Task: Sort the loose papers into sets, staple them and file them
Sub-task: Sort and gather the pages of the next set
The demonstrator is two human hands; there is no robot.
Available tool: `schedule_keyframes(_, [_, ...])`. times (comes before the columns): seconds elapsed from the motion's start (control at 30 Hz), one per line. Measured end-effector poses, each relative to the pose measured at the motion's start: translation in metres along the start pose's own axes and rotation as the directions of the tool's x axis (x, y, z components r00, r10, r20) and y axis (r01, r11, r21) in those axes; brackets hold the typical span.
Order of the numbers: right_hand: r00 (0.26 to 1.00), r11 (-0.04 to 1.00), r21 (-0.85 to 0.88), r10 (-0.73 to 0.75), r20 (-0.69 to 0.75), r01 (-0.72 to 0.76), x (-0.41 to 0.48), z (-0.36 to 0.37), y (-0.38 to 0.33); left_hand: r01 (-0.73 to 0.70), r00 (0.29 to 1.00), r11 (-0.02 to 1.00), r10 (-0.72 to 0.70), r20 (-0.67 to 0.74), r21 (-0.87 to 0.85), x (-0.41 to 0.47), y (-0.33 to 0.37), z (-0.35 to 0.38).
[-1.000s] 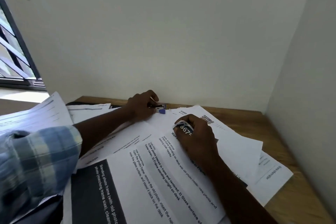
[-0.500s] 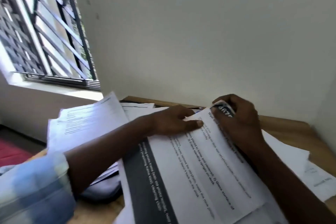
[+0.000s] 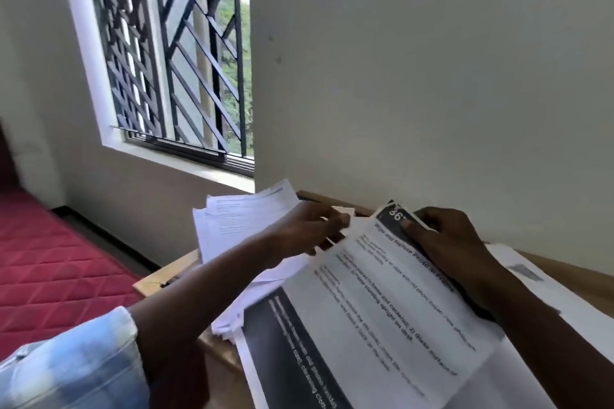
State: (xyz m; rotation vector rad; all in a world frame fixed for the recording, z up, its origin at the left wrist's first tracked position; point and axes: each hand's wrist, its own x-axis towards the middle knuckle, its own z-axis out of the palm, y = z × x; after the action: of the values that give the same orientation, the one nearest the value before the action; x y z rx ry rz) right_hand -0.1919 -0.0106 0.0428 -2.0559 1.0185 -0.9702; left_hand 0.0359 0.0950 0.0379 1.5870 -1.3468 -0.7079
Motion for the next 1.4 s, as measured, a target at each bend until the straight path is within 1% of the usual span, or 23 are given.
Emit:
schedule_keyframes(0.03, [0.998,0.997,0.070,0.025,0.057,-0.029,0.004,0.005,-0.001,0.010,0.994,0.999,-0.005,-0.112,0.039,0.003,-0.016,-0.011])
schedule_keyframes(0.1, [0.982,0.984,0.150,0.074,0.171,-0.100,0.013,0.016,-0.001,0.040,0.957,0.971,0.030,-0.289,0.235,0.010,-0.046,-0.036])
schedule_keyframes(0.17, [0.965,0.975,0.165,0.105,0.241,-0.147,0.023,0.028,0.002,0.108,0.924,0.901,0.065,-0.376,0.420,0.021,-0.068,-0.064])
schedule_keyframes(0.27, [0.958,0.989,0.103,0.077,0.277,-0.109,0.036,0.047,0.010,0.207,0.866,0.806,0.113,-0.488,0.554,0.051,-0.083,-0.109])
schedule_keyframes(0.4, [0.940,1.000,0.001,-0.001,0.341,0.001,0.033,0.071,0.030,0.346,0.868,0.670,0.036,-0.495,0.657,0.090,-0.090,-0.153])
schedule_keyframes(0.47, [0.936,1.000,-0.020,-0.005,0.351,0.013,0.028,0.082,0.043,0.405,0.875,0.611,-0.043,-0.482,0.680,0.105,-0.098,-0.159])
schedule_keyframes(0.57, [0.948,1.000,-0.020,-0.009,0.317,0.016,0.027,0.087,0.052,0.500,0.863,0.482,-0.214,-0.457,0.720,0.117,-0.111,-0.156])
schedule_keyframes(0.6, [0.947,1.000,-0.012,-0.014,0.321,0.019,0.027,0.088,0.053,0.510,0.859,0.461,-0.231,-0.457,0.726,0.118,-0.117,-0.154])
schedule_keyframes(0.63, [0.947,1.000,-0.004,-0.016,0.322,0.019,0.027,0.088,0.053,0.515,0.856,0.452,-0.219,-0.469,0.728,0.119,-0.122,-0.154])
schedule_keyframes(0.7, [0.946,1.000,-0.010,-0.014,0.323,0.018,0.026,0.088,0.052,0.508,0.854,0.468,-0.163,-0.494,0.723,0.119,-0.127,-0.154])
schedule_keyframes(0.8, [0.942,0.999,-0.039,-0.021,0.334,0.036,0.027,0.088,0.052,0.448,0.867,0.546,-0.074,-0.492,0.708,0.109,-0.132,-0.152])
schedule_keyframes(0.87, [0.942,0.997,-0.049,-0.033,0.334,0.052,0.026,0.087,0.051,0.413,0.880,0.555,-0.039,-0.474,0.722,0.099,-0.136,-0.152])
schedule_keyframes(1.0, [0.944,0.995,-0.053,-0.059,0.324,0.080,0.023,0.083,0.053,0.390,0.897,0.528,-0.034,-0.441,0.754,0.081,-0.140,-0.152])
schedule_keyframes(1.13, [0.946,0.991,-0.094,-0.055,0.320,0.090,0.017,0.076,0.055,0.359,0.911,0.636,-0.079,-0.405,0.683,0.067,-0.136,-0.153])
schedule_keyframes(1.2, [0.945,0.987,-0.127,-0.052,0.324,0.097,0.015,0.071,0.055,0.335,0.910,0.696,-0.065,-0.409,0.635,0.059,-0.132,-0.152])
schedule_keyframes(1.27, [0.931,0.986,-0.133,-0.050,0.360,0.105,0.014,0.064,0.051,0.283,0.911,0.765,-0.025,-0.412,0.579,0.048,-0.129,-0.155])
schedule_keyframes(1.33, [0.912,0.990,-0.099,-0.057,0.407,0.106,0.017,0.055,0.040,0.233,0.918,0.782,0.020,-0.397,0.578,0.035,-0.128,-0.164])
schedule_keyframes(1.4, [0.900,0.992,-0.049,-0.086,0.427,0.118,0.028,0.047,0.025,0.219,0.928,0.765,0.028,-0.372,0.606,0.021,-0.128,-0.178])
